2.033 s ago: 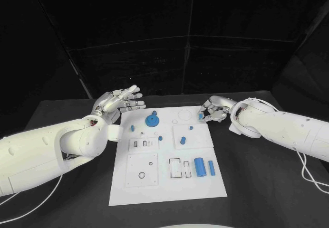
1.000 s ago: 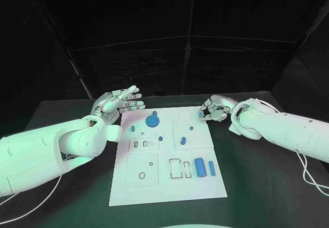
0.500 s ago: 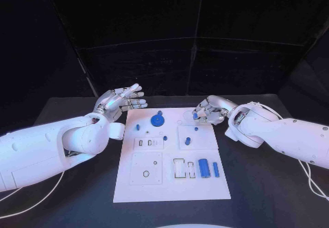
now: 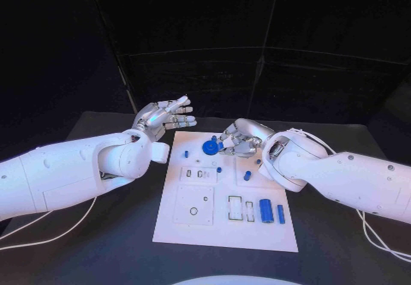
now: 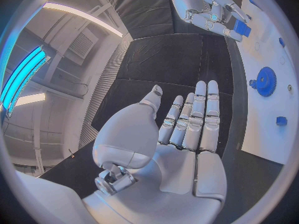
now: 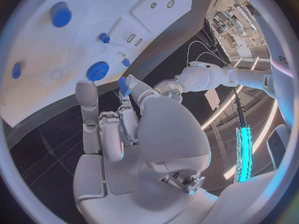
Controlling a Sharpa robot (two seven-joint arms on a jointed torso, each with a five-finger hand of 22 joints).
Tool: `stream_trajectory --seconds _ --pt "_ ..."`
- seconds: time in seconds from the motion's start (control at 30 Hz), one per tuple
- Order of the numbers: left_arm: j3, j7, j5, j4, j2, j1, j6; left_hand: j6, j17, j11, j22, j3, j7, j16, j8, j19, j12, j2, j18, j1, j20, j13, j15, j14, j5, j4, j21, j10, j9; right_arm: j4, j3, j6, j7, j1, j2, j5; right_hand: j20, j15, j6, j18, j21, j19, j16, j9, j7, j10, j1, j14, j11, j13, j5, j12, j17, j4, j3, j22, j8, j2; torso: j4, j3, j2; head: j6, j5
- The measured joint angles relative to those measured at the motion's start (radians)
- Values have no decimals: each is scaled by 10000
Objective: Assemble the parts on the task board
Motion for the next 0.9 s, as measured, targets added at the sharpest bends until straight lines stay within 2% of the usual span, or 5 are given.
stream_trajectory --seconds 0.17,0.33,0.63,0.9 --pt "0 4 0 -90 41 18 0 0 0 0 1 0 0 0 0 20 0 0 0 0 -20 0 0 0 0 0 0 0 0 -319 0 152 -265 -80 596 -256 -35 0 4 0 0 -36 0 22 -4 0 -136 0 0 -8 -3 0 0 57 113 -78 29 -132 12 -8 -11 -63 353" --pt "1 6 0 -151 87 33 0 -1 0 0 1 0 -1 0 0 34 0 0 0 0 -34 0 0 0 0 0 0 0 0 -537 -11 425 -594 -245 1040 -730 -36 0 3 0 0 -36 0 24 -5 0 -195 0 0 12 -2 -1 8 58 114 -78 31 -76 12 -7 -11 -131 572" --pt "2 4 0 -175 194 38 0 -2 0 0 2 0 -1 0 0 34 0 0 0 0 -33 0 0 0 0 0 0 0 -1 -764 -20 662 -865 -559 1532 -1337 -35 1 -8 0 0 -36 0 21 -9 0 -244 0 0 39 51 -1 7 19 228 -77 27 -78 -7 12 -6 -244 694" --pt "2 -2 0 -215 273 40 -1 -2 0 0 -9 0 -2 0 0 34 0 0 0 0 -33 0 0 0 0 0 0 0 -1 -873 -23 819 -916 -707 1735 -1589 -35 1 -24 0 0 -35 0 16 0 0 -347 0 0 54 100 -1 6 18 228 -77 26 -132 -15 19 -1 -322 745"
